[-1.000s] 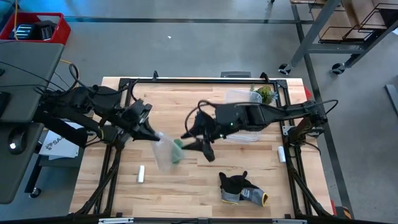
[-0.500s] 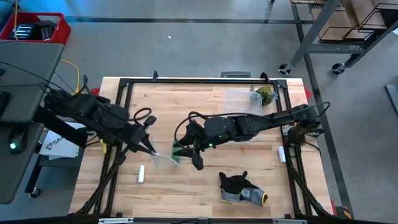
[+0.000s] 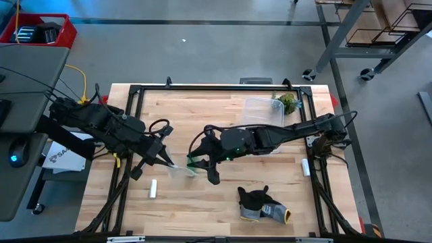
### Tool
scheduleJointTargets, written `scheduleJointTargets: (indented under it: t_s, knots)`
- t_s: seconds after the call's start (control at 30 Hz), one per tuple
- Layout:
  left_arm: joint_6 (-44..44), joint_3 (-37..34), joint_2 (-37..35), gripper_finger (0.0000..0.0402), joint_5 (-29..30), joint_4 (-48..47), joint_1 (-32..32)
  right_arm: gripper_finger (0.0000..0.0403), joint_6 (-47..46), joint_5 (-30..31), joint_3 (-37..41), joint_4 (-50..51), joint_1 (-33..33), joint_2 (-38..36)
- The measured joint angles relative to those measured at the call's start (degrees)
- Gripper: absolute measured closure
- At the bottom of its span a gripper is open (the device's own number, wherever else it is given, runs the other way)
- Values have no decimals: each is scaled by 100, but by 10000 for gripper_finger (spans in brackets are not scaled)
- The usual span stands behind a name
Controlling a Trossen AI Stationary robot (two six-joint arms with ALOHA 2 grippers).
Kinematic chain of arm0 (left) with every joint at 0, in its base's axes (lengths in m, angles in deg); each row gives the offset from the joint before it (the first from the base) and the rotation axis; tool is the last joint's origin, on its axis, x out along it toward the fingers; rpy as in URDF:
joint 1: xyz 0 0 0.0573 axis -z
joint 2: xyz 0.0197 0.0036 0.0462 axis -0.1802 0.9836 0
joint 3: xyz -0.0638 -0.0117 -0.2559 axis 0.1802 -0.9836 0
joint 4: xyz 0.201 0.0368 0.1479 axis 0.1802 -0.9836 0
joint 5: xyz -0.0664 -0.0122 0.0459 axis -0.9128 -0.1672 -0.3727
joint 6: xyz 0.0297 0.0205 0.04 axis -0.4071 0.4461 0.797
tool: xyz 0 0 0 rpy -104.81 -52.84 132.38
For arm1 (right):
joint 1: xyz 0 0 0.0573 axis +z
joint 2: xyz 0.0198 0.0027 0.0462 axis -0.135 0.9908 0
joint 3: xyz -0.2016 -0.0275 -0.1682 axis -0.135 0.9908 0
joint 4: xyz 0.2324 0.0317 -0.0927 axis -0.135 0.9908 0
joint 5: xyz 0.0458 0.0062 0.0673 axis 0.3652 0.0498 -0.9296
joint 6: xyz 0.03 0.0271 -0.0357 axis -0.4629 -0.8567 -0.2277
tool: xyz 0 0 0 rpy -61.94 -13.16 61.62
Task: Roll bandage
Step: Open the transparent zip bag
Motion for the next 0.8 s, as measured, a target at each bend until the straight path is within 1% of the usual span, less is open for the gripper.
scheduleJointTargets:
  t_s: [0.23, 0.57, 0.7, 0.8]
  knots:
    - [-12, 0, 74, 401, 57, 4, -110, 267, 139, -228, 0, 51, -9, 16]
    - [-10, 0, 238, 401, 92, 8, -130, 267, 264, -228, -1, 140, -11, 16]
    - [19, 0, 267, 401, 386, 0, -182, 267, 270, -347, -2, 167, -12, 16]
    - [138, 0, 214, 401, 418, -28, -265, 267, 459, -295, -2, 440, -11, -16]
